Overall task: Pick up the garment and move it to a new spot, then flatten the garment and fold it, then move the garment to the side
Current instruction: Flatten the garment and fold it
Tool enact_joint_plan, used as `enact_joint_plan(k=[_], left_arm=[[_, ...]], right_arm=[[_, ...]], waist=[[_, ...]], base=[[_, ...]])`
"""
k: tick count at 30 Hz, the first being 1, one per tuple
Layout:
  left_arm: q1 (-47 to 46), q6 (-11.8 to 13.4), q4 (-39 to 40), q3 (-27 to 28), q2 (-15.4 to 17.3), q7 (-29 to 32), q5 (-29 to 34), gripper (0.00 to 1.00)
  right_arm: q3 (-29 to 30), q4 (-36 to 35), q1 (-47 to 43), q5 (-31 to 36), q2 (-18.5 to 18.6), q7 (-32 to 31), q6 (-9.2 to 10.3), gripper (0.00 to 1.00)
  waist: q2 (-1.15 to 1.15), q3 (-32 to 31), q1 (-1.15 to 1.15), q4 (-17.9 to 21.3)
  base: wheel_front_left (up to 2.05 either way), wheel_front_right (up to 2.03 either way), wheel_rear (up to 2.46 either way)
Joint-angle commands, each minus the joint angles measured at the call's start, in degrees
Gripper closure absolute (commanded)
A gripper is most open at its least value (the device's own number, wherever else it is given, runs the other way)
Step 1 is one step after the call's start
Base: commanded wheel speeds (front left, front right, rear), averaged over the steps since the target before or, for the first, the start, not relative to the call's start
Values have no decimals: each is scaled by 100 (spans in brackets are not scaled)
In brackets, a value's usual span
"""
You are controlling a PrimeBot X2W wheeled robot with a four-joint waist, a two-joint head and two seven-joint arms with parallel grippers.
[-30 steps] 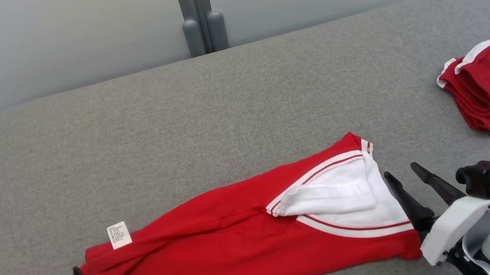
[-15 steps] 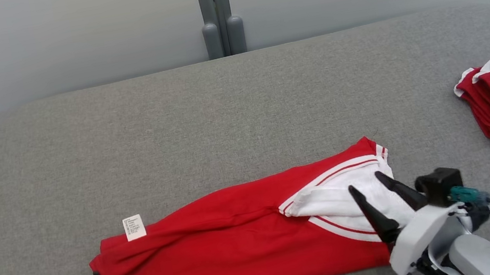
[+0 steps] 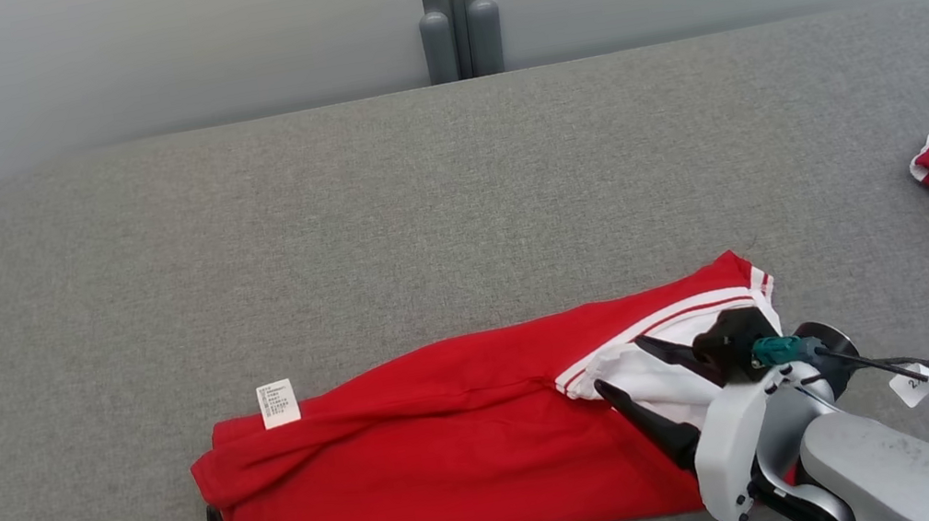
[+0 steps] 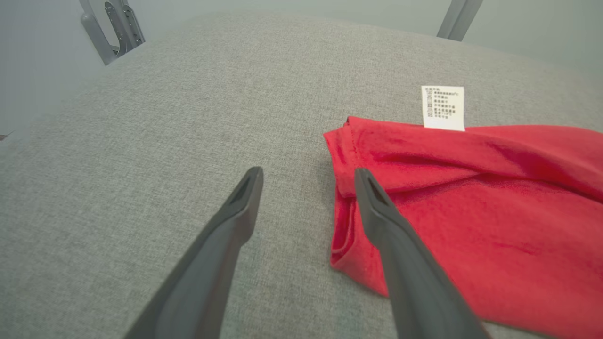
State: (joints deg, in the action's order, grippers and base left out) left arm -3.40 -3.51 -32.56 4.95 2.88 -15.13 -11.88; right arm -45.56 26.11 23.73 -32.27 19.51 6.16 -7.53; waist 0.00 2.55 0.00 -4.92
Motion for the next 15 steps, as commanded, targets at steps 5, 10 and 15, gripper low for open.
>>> enact_joint_plan(k=[5,10,15], left_arm=[[-103,64,6,-111,10,1,-86,0],[-122,95,45,-156,10,1,-115,0],[-178,118,132,-191,9,1,-146,0]], right_arm=[[-262,279,300,-37,40,-71,10,0],[-507,467,504,-86,29,-68,10,0],[-838,651,709,-123,-34,-68,10,67]], waist=[[0,78,0,-119],[0,130,0,-173],[0,208,0,-198]], base=[[0,0,0],[0,0,0],[0,0,0]])
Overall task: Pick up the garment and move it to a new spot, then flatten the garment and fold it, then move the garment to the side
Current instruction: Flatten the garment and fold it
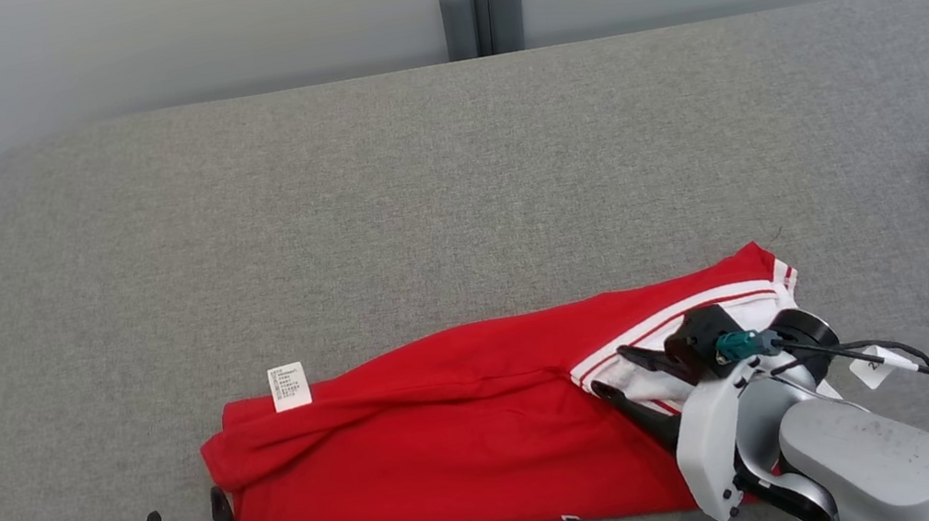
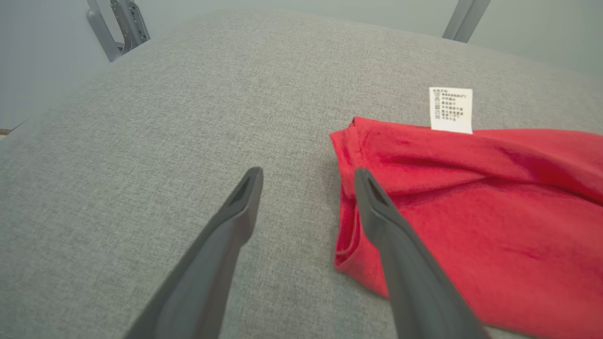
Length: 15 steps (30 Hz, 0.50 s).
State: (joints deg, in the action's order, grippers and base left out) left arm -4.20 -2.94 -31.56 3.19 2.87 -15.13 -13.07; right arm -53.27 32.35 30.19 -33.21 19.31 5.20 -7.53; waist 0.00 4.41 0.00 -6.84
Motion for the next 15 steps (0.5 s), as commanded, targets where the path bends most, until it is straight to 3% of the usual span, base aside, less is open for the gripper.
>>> enact_joint_plan(k=[1,2,10,11,12,13,15], left_arm=[[-106,57,46,-18,11,1,-35,0],[-110,53,62,-21,11,1,-41,0],[-32,71,131,53,10,1,-81,0],[-19,63,137,56,11,1,-91,0],[-11,60,146,47,10,1,-103,0],[0,67,153,41,11,1,-122,0],[6,67,168,18,11,1,-160,0]], right_arm=[[-108,42,85,-60,-18,44,10,93],[-161,43,109,-76,-15,72,10,100],[-439,-140,21,-302,38,264,10,100],[-467,-187,-23,-334,41,305,10,71],[-494,-238,-71,-358,51,328,10,20],[-530,-286,-109,-360,69,367,10,0],[-530,-440,-189,-367,111,486,10,0]], waist=[[0,32,0,-5],[0,38,0,-3],[0,24,0,160],[0,18,0,196],[0,11,0,226],[0,3,0,260],[0,1,0,328]], base=[[0,0,0],[0,0,0],[0,0,0],[0,0,0],[0,0,0],[0,0,0],[0,0,0]])
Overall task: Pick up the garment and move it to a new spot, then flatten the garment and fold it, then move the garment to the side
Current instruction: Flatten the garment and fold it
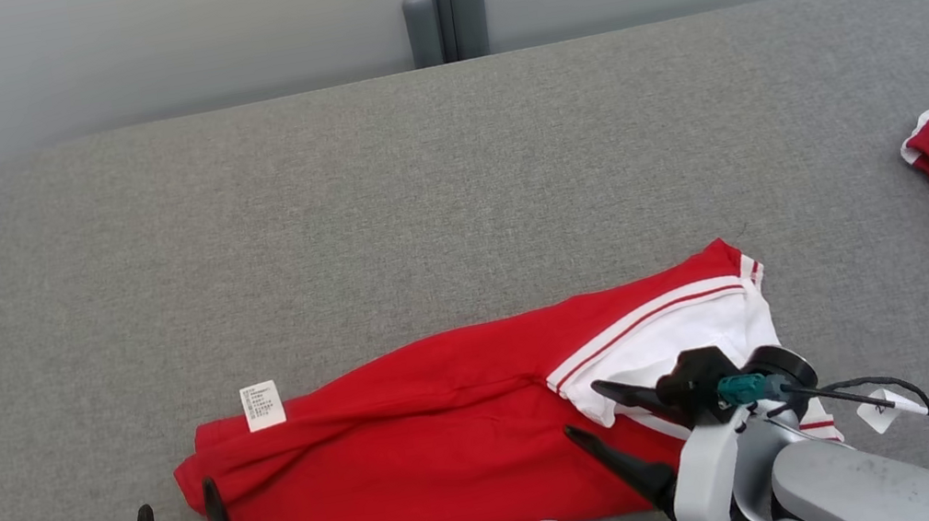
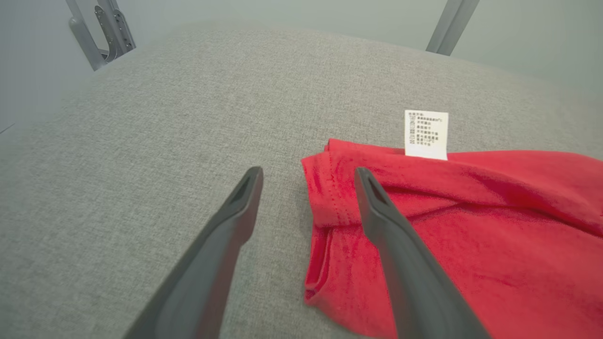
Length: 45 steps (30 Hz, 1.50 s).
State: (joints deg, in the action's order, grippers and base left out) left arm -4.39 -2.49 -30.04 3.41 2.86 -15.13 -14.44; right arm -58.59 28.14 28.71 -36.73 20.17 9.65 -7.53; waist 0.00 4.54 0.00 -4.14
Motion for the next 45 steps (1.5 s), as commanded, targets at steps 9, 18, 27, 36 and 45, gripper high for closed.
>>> enact_joint_plan(k=[9,18,27,36,45], left_arm=[[178,19,30,32,14,1,-69,0],[35,-1,20,-111,14,1,-70,0],[-2,-6,10,-170,15,1,-11,0],[-43,-46,39,-94,15,1,42,0],[1,-73,36,-60,15,1,56,0]], right_arm=[[341,-870,-683,-201,497,207,10,0],[1683,-306,-937,-42,377,48,6,0],[2110,208,-1017,-55,23,-74,7,0],[2074,484,-819,-46,-91,-74,7,76],[1613,292,-852,-12,93,138,6,100]], waist=[[0,-129,0,385],[0,-90,0,444],[0,8,0,288],[0,97,0,246],[0,-8,0,412]], base=[[0,0,0],[0,0,0],[0,0,0],[0,0,0],[0,0,0]])
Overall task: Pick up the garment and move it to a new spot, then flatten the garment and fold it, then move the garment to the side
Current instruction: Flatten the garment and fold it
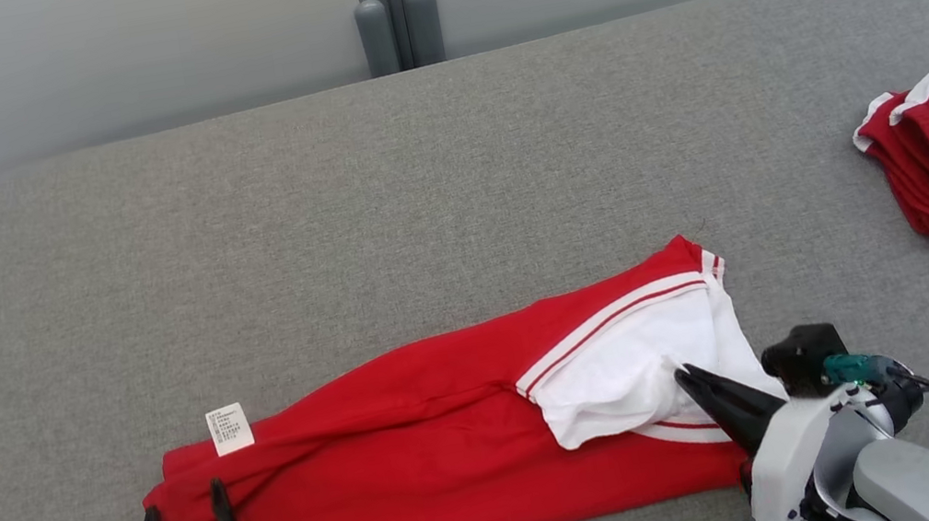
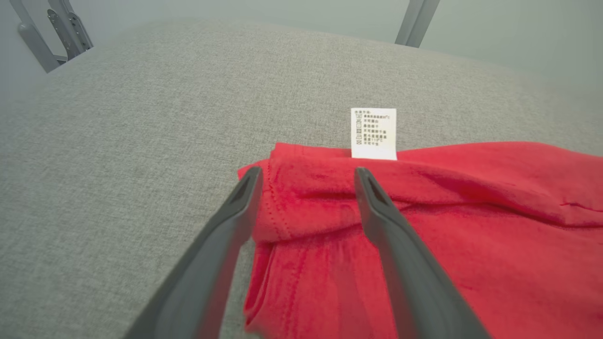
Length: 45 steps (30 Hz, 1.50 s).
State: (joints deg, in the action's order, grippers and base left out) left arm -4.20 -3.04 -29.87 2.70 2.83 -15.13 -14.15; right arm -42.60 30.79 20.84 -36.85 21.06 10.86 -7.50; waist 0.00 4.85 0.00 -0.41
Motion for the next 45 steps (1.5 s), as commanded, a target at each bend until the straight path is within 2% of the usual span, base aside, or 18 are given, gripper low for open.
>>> enact_joint_plan(k=[1,4,5,6,9,12,18,29,42,43,44,45], left_arm=[[1,-24,19,18,18,1,29,0],[56,-45,24,9,17,1,6,0],[68,-49,34,-1,17,1,-6,0],[75,-43,42,-13,18,1,-20,0],[89,-25,47,-60,18,1,-55,0],[100,-30,33,-123,18,1,-65,0],[10,-30,53,-227,19,1,9,0],[-90,5,90,-321,19,2,56,0],[-192,-52,117,-362,19,2,78,0],[-211,-58,119,-376,19,2,69,0],[-232,-63,122,-388,19,2,67,0],[-247,-69,122,-396,19,2,62,0]], right_arm=[[-83,-54,-128,-10,73,34,4,100],[-201,-312,-300,-125,328,95,4,100],[-168,-380,-370,-198,390,127,4,29],[-121,-441,-452,-255,456,164,4,0],[82,-579,-648,-404,594,266,4,0],[366,-570,-754,-454,576,330,3,0],[829,-202,-563,-299,214,363,3,0],[1541,1153,-110,-114,-600,290,3,0],[1207,1666,-167,-593,-913,-143,4,0],[1121,1686,-182,-623,-955,-219,1,8],[1051,1687,-200,-700,-1014,-286,-1,45],[1043,1690,-200,-799,-1063,-303,-8,68]], waist=[[0,-65,0,71],[0,-115,0,176],[0,-121,0,212],[0,-126,0,243],[0,-141,0,317],[0,-161,0,343],[0,-129,0,213],[0,110,0,-218],[0,234,0,-230],[0,241,0,-230],[0,247,0,-232],[0,253,0,-236]], base=[[0,0,0],[0,0,0],[0,0,0],[0,0,0],[0,0,0],[0,0,0],[0,0,0],[0,0,0],[0,0,0],[0,0,0],[0,0,0],[0,0,0]])
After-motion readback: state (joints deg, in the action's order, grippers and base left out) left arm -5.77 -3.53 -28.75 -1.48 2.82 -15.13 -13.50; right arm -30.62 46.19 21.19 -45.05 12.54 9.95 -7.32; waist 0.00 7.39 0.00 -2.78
